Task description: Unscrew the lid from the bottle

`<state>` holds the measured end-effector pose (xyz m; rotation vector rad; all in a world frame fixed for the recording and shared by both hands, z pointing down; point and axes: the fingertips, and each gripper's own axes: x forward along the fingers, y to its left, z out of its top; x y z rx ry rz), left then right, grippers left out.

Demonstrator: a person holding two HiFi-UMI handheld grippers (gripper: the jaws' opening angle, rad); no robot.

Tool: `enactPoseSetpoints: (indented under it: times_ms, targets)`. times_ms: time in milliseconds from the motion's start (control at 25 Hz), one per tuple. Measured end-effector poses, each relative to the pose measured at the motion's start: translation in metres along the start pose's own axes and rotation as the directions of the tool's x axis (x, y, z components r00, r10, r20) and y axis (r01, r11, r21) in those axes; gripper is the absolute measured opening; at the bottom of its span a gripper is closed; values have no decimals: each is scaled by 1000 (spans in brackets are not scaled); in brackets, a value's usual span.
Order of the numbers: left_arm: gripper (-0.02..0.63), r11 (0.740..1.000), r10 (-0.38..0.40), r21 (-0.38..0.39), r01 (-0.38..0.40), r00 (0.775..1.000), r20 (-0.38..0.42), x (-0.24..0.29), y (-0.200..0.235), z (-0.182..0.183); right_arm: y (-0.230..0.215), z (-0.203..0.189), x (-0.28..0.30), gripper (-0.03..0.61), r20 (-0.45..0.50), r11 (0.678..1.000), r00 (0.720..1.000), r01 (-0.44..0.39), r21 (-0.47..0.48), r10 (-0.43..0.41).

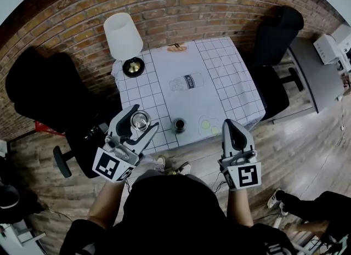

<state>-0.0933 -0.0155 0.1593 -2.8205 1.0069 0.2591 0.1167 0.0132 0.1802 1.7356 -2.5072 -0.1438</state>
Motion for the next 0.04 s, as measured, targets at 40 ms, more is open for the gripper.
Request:
enactPoseSetpoints:
  times_ms: [40]
  targets:
    - [285,1000,1,0,-1,1000,0,0,0,0,1,0,0,12,-2,1000,1000,-2,0,2]
